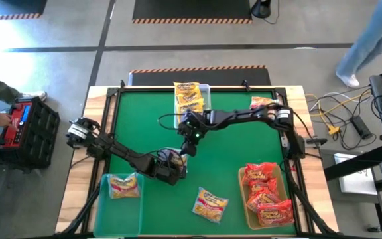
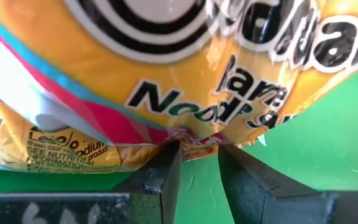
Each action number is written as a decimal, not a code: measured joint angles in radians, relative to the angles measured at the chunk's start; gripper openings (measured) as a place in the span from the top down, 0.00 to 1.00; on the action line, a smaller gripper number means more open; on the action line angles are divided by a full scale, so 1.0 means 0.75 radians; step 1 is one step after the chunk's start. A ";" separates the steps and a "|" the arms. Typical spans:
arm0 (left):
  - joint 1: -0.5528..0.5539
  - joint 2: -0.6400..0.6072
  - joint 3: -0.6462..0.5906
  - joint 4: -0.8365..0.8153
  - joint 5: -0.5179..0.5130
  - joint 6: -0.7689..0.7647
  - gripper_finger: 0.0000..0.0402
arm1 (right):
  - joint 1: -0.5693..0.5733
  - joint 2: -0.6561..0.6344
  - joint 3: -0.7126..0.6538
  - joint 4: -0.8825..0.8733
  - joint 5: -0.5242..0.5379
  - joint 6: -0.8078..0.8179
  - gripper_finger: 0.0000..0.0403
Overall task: Sort Maruchan noodles
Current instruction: Put the top left blue noodle pack into the blue bin
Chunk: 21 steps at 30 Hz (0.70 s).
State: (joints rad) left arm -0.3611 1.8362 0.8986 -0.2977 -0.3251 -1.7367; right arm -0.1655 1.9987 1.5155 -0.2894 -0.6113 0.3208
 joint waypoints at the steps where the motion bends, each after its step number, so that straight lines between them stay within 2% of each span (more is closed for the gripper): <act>1: 0.000 0.000 0.000 -0.001 -0.004 0.001 0.76 | 0.005 0.005 0.009 -0.014 0.001 -0.016 0.52; 12: 0.011 0.001 0.000 -0.001 -0.004 0.025 0.76 | 0.041 0.004 0.025 -0.075 0.022 -0.115 0.52; 17: 0.012 0.001 0.000 -0.001 -0.006 0.031 0.76 | 0.055 0.000 0.024 -0.074 0.309 -0.115 0.52; 21: 0.012 0.001 0.000 -0.001 -0.006 0.031 0.76 | 0.063 -0.021 0.025 -0.054 0.331 -0.115 0.52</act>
State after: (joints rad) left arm -0.3523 1.8366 0.8986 -0.2981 -0.3298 -1.7138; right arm -0.1179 1.9831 1.5341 -0.3301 -0.3627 0.2347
